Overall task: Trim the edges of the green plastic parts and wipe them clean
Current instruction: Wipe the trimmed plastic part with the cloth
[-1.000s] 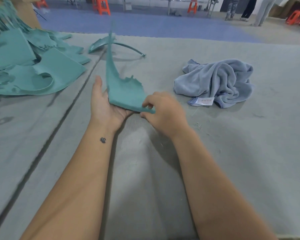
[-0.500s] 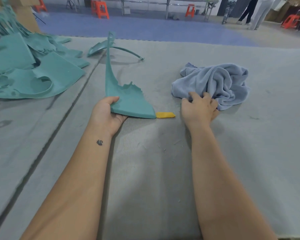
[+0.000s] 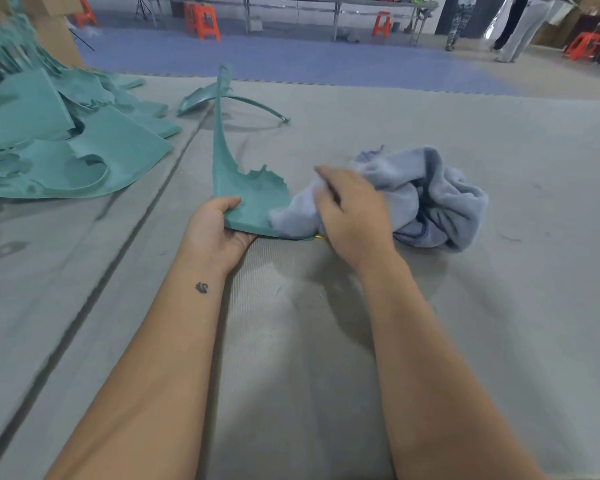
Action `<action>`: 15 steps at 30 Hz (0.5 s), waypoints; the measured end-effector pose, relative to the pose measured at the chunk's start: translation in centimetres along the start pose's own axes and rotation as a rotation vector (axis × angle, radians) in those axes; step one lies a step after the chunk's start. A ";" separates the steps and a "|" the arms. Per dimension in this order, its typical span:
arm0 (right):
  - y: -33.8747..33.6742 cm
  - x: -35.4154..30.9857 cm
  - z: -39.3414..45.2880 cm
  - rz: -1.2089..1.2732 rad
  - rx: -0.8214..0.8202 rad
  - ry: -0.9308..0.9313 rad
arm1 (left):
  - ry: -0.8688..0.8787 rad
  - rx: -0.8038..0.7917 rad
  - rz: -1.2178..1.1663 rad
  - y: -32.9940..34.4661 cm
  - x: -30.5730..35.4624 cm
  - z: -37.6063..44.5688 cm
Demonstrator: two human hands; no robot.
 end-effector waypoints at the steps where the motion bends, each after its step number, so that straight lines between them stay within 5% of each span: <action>1: 1.3 0.7 -0.4 -0.098 -0.133 0.030 | -0.002 -0.003 0.000 0.0 0.0 0.0; 4: 1.3 1.0 -0.4 -0.021 -0.157 0.095 | -0.005 -0.002 0.003 0.0 0.0 -0.1; 6: -0.9 0.7 0.0 0.089 0.128 0.117 | -0.009 0.001 0.005 0.0 0.0 0.0; 9: -4.2 2.6 0.1 -0.248 0.461 0.225 | -0.020 0.010 0.008 0.0 0.0 -0.1; 12: -4.2 6.3 -0.2 -0.424 0.261 0.537 | 0.000 0.030 -0.019 -0.1 0.1 -0.1; 15: -4.3 7.8 -0.5 -0.478 0.203 0.596 | 0.081 0.055 -0.122 -0.4 1.1 0.2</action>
Point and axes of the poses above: each hand's wrist, its own z-axis towards the middle knuckle, its own y-axis out of the palm, x = y × z, the point moved 6 cm from there along z, towards the middle knuckle, and after that the axes turned 10 degrees about x, right-handed, at the moved point
